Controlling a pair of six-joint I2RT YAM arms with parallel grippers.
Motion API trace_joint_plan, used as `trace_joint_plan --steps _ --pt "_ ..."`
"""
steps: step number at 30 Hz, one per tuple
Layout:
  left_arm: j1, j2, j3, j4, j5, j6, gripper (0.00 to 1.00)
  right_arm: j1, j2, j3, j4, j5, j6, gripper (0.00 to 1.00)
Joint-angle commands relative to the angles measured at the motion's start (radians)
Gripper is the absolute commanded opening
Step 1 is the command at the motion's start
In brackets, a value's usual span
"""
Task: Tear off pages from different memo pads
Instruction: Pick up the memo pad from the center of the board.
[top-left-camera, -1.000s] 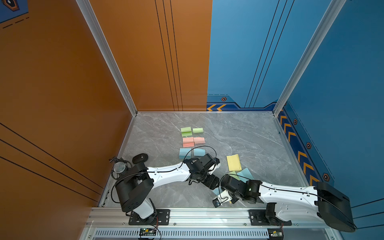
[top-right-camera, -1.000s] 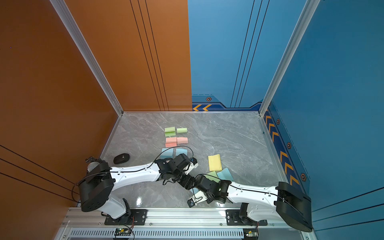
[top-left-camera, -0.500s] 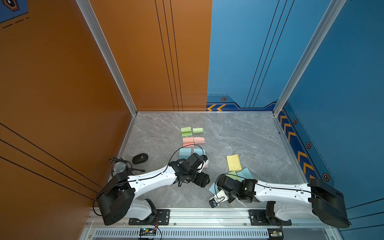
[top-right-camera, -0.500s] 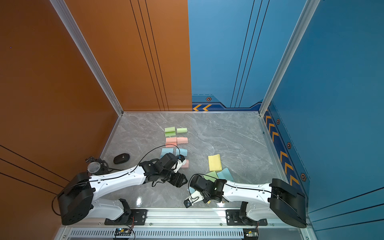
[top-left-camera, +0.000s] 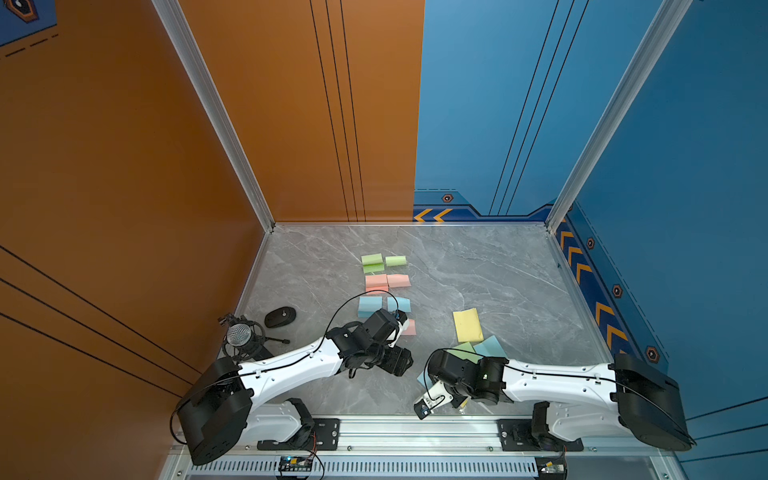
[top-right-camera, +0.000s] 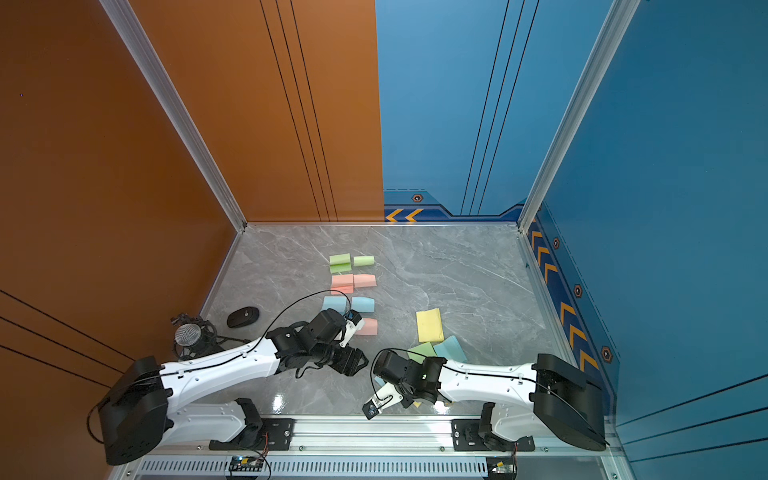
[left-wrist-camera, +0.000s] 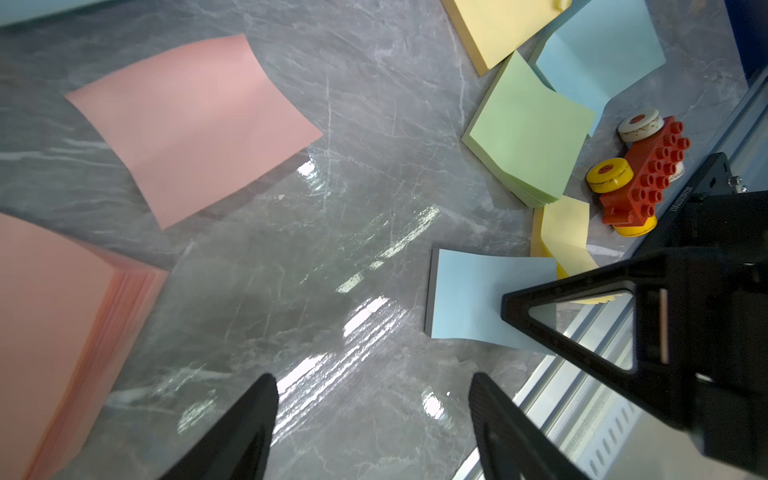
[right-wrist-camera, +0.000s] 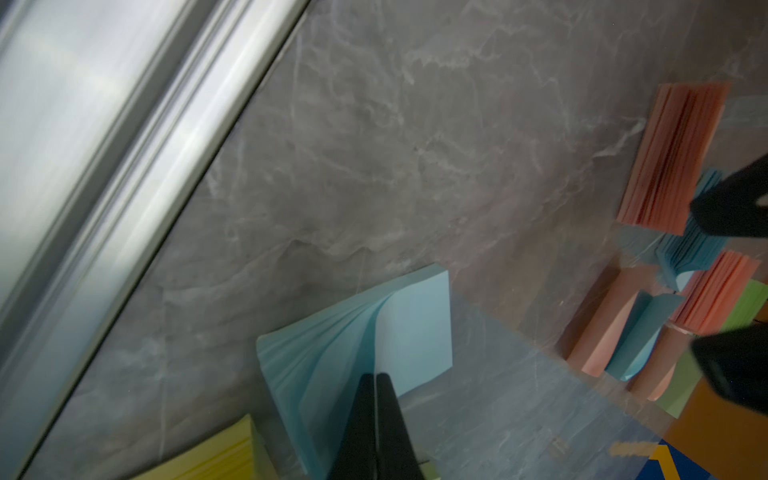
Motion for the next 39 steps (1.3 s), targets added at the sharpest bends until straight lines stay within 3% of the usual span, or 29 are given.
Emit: trace_joint_plan --steps 1,4,9,13,18,27,34,39 --pt "-0.007 -0.067 -0.032 -0.019 -0.084 -0.018 0.76 -0.033 -0.016 0.059 -0.069 -0.025 0.032 0.0" --pt "-0.007 -0.153 -0.058 -0.018 -0.141 -0.024 0.78 -0.084 -0.04 0.113 -0.093 -0.033 0.11 0.0" --pt "-0.007 -0.334 -0.109 -0.015 -0.243 -0.045 0.94 -0.177 -0.065 0.236 -0.104 -0.048 0.309 0.0" --pt "-0.008 -0.45 -0.119 -0.01 -0.224 -0.042 0.99 -0.192 -0.032 0.336 -0.133 0.026 0.449 0.0" --pt "-0.011 -0.539 -0.116 0.005 -0.169 -0.024 0.99 -0.193 -0.009 0.444 -0.165 0.02 0.542 0.0" --pt "-0.038 -0.49 -0.109 0.12 -0.096 -0.077 0.99 -0.157 -0.006 0.532 -0.191 -0.004 0.63 0.0" --pt "-0.041 -0.445 -0.123 0.213 -0.137 -0.135 1.0 -0.145 -0.025 0.505 -0.171 -0.029 0.659 0.0" --pt "-0.04 -0.4 -0.142 0.245 -0.139 -0.153 0.94 -0.155 -0.073 0.463 -0.109 -0.11 0.734 0.0"
